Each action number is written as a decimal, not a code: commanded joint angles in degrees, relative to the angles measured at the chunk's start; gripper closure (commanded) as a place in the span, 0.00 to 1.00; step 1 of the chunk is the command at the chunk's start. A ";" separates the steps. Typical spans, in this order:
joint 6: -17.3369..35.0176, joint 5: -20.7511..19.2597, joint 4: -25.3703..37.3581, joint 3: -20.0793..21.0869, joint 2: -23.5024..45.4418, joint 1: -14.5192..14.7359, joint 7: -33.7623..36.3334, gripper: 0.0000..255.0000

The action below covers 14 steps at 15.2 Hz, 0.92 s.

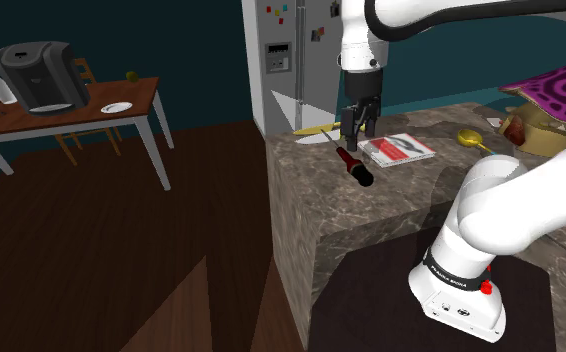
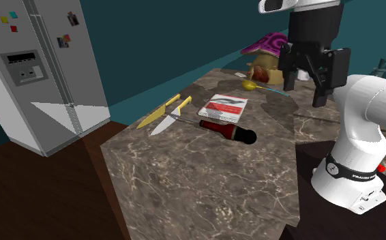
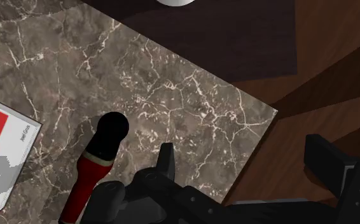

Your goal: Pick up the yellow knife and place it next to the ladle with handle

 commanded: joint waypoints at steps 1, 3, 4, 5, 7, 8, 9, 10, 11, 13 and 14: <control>0.00 0.00 0.00 0.00 0.00 0.00 0.00 0.00; 1.02 -2.41 -0.53 -3.02 0.84 -0.29 -5.32 0.00; 1.61 -3.60 -0.65 -4.53 1.45 -0.43 -7.96 0.00; 2.25 -4.77 -0.66 -6.05 2.18 -0.54 -10.58 0.00; 3.64 -6.97 -0.40 -9.01 4.03 -0.76 -15.81 0.00; 4.40 -8.00 -0.13 -10.49 5.13 -0.82 -18.41 0.00; 5.19 -8.98 0.25 -11.94 6.34 -0.86 -20.99 0.00; 6.00 -9.87 0.72 -13.37 7.67 -0.89 -23.57 0.00; 6.84 -10.69 1.29 -14.79 9.11 -0.87 -26.14 0.00; 8.57 -12.07 2.72 -17.56 12.27 -0.73 -31.28 0.00; 9.45 -12.61 3.57 -18.91 14.00 -0.62 -33.85 0.00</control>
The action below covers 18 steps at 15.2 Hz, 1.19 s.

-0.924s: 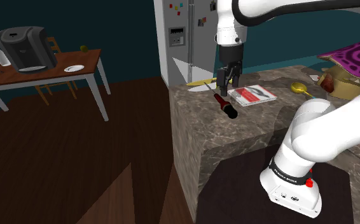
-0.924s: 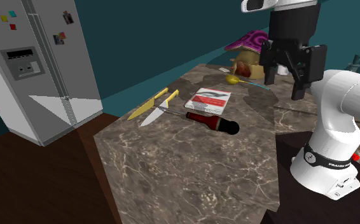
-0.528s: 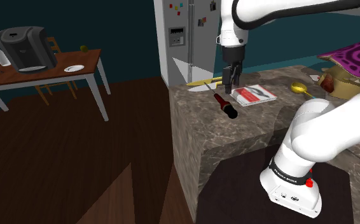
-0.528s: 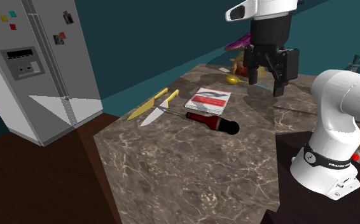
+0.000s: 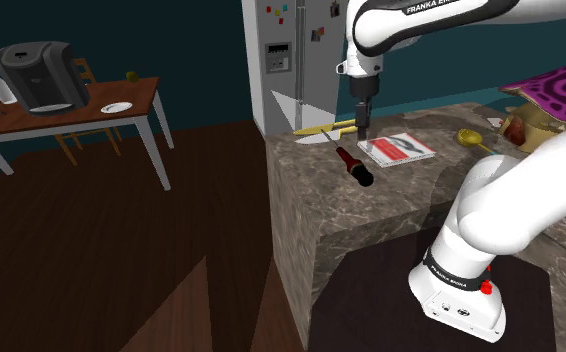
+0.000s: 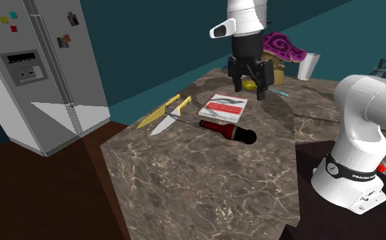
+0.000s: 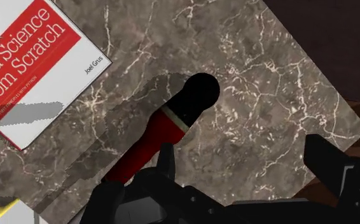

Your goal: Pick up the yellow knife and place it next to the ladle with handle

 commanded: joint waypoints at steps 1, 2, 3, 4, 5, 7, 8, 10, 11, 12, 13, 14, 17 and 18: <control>1.85 -1.36 1.26 -2.93 3.09 -0.03 -5.73 0.00; 2.72 -1.67 2.29 -4.21 4.99 0.13 -8.33 0.00; 3.59 -1.87 3.40 -5.48 6.98 0.33 -10.92 0.00; 4.44 -1.94 4.60 -6.69 9.05 0.53 -13.55 0.00; 5.27 -1.87 5.88 -7.87 11.20 0.73 -16.20 0.00; 6.84 -1.32 8.69 -10.09 15.73 1.15 -21.56 0.00; 7.57 -0.83 10.22 -11.10 18.10 1.32 -24.28 0.00; 8.86 0.57 13.51 -12.85 23.05 1.50 -29.81 0.00; 9.41 1.46 15.28 -13.60 25.61 1.51 -32.59 0.00; 9.89 2.46 17.14 -14.22 28.22 1.41 -35.38 0.00; 10.28 3.55 19.07 -14.68 30.87 1.19 -38.15 0.00; 10.58 4.71 21.10 -15.00 33.54 0.85 -40.89 0.00; 10.91 8.33 27.71 -15.22 41.59 -0.74 -48.73 0.00; 10.83 9.50 30.10 -14.99 44.25 -1.51 -51.15 0.00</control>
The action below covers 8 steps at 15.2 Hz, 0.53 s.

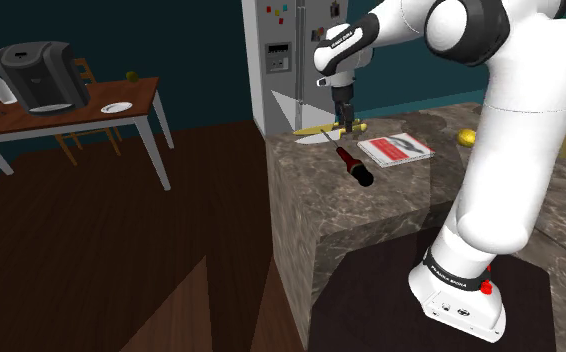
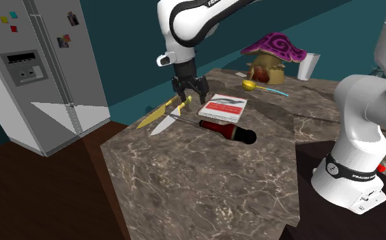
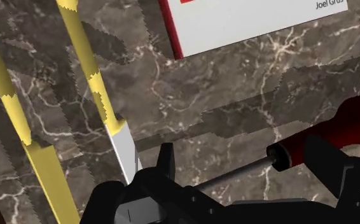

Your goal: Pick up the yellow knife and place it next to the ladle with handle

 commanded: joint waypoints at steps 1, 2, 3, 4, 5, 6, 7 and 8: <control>-0.42 2.49 5.35 0.41 5.67 -1.54 -5.24 0.00; -0.69 3.53 7.94 0.83 8.28 -2.43 -7.44 0.00; -1.05 4.48 10.64 1.35 10.87 -3.40 -9.51 0.00; -1.49 5.37 13.45 1.90 13.45 -4.38 -11.47 0.00; -2.03 6.17 16.39 2.51 16.01 -5.39 -13.31 0.00; -2.65 6.91 19.47 3.14 18.59 -6.40 -15.05 0.00; -2.88 7.09 20.53 3.44 19.44 -6.81 -15.57 0.00; -2.14 7.12 19.84 3.50 19.50 -6.81 -15.60 0.00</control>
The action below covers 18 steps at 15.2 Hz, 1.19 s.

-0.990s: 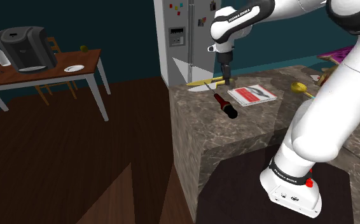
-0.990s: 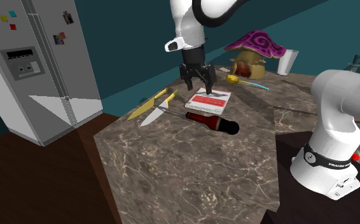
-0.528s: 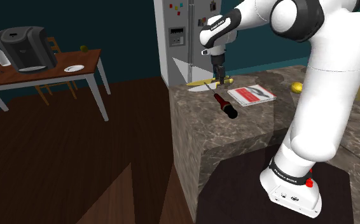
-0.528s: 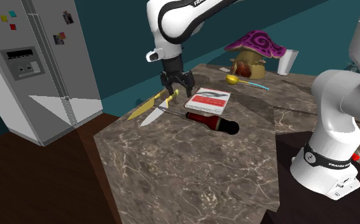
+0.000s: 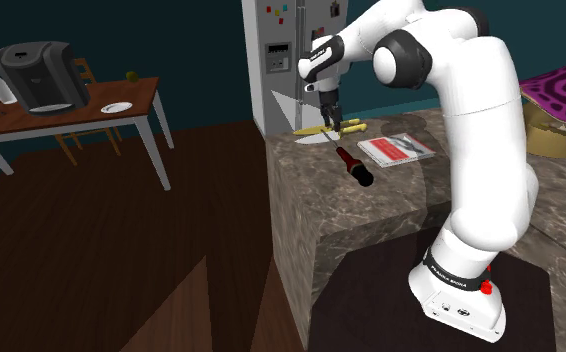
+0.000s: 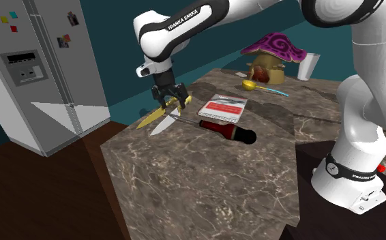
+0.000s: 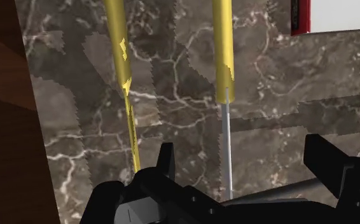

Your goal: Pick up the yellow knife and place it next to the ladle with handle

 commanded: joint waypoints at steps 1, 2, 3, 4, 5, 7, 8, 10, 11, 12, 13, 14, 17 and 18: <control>1.10 0.24 -0.43 0.26 0.70 -0.21 -0.66 0.00; 1.83 0.30 -1.08 0.30 0.79 -0.21 -0.71 0.00; 2.56 0.37 -1.71 0.33 0.90 -0.20 -0.76 0.00; 3.28 0.44 -2.33 0.37 1.02 -0.20 -0.81 0.00; 4.00 0.52 -2.94 0.41 1.15 -0.21 -0.87 0.00; 5.13 0.65 -3.87 0.48 1.36 -0.22 -0.96 0.00; 5.12 0.65 -3.86 0.48 1.37 -0.23 -0.96 0.00; 5.12 0.65 -3.85 0.49 1.38 -0.23 -0.96 0.00; 5.12 0.65 -3.85 0.49 1.38 -0.23 -0.96 0.00; 5.12 0.65 -3.85 0.49 1.38 -0.23 -0.96 0.00; 5.12 0.65 -3.85 0.49 1.38 -0.23 -0.96 0.00; 5.11 0.65 -3.84 0.49 1.38 -0.23 -0.96 0.00; 5.11 0.65 -3.84 0.49 1.38 -0.23 -0.96 1.00; 5.09 0.66 -3.81 0.49 1.39 -0.22 -0.94 1.00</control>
